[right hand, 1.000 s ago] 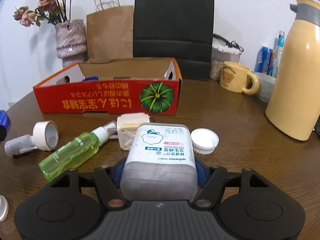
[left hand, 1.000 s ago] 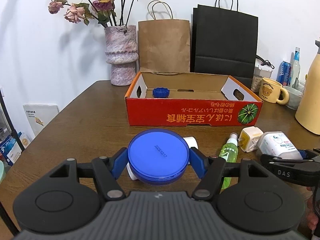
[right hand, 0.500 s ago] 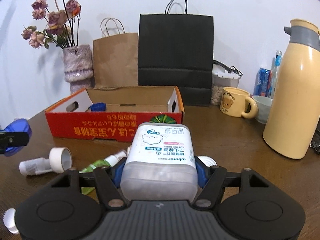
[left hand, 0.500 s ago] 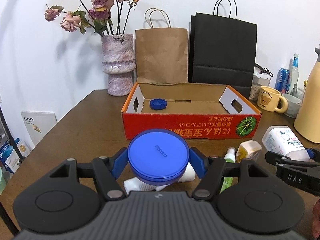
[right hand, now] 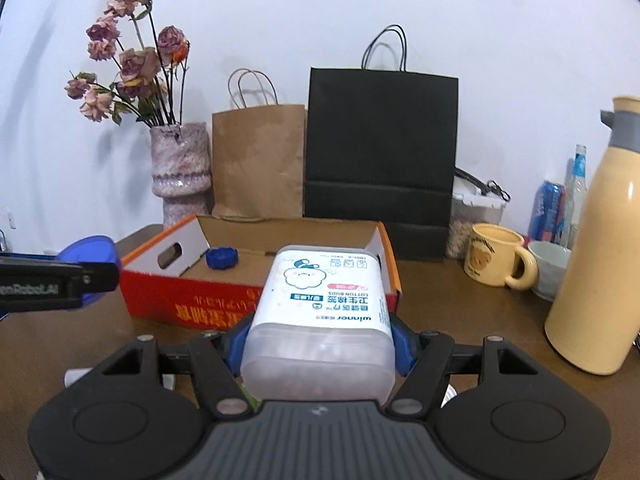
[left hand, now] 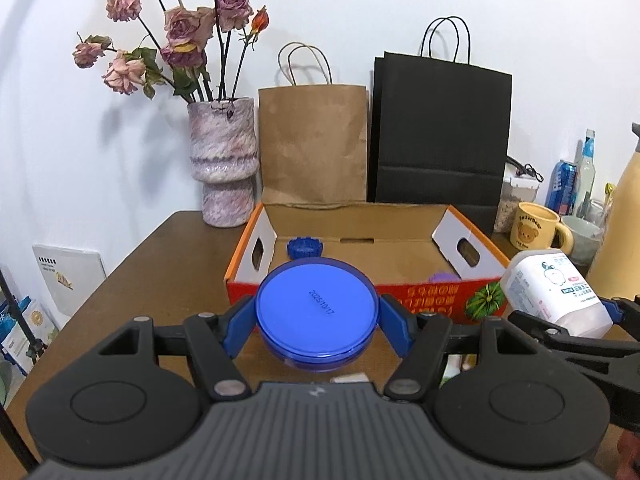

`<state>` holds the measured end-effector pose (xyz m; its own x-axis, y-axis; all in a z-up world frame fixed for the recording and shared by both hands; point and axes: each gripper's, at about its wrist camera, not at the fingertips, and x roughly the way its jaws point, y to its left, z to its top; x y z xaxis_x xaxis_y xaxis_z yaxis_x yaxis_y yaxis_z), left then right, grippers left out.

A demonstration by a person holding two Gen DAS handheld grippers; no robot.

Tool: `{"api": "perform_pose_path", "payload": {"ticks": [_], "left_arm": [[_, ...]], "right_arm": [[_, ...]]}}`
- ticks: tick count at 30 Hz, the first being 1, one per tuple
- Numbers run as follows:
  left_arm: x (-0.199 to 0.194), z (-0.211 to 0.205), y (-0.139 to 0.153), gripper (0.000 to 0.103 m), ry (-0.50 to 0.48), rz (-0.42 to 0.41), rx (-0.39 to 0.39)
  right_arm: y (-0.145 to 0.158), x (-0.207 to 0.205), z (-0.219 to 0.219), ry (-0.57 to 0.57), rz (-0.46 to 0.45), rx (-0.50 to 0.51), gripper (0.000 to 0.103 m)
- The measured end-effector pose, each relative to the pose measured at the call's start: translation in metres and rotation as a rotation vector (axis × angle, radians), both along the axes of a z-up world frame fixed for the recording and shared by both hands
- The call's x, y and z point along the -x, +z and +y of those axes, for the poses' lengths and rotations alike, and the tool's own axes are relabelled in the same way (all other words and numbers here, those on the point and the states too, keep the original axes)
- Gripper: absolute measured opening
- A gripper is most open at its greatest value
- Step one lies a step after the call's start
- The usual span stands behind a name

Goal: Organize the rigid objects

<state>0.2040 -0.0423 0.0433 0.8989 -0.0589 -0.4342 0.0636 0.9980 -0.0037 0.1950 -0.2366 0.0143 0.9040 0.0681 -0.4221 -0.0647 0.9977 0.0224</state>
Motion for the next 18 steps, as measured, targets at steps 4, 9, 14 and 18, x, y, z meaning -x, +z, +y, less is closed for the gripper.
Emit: {"api": "perform_pose_path", "payload": {"ticks": [4,9,14,18], "left_arm": [[-0.011,-0.001,0.002,0.068,0.001,-0.009,0.007],[-0.029,0.000,0.005,0.068,0.013,-0.018,0.025],[-0.049,0.000,0.009,0.068,0.023,-0.030,0.038],[-0.065,0.000,0.010,0.068,0.029,-0.032,0.051]], "right_arm": [[0.004,-0.013,0.006,0.008,-0.009,0.002,0.066],[0.006,-0.029,0.012,0.011,-0.021,-0.002,0.066],[0.006,-0.049,0.016,0.008,-0.027,-0.005,0.066],[0.006,-0.065,0.017,0.005,-0.034,-0.006,0.066]]}}
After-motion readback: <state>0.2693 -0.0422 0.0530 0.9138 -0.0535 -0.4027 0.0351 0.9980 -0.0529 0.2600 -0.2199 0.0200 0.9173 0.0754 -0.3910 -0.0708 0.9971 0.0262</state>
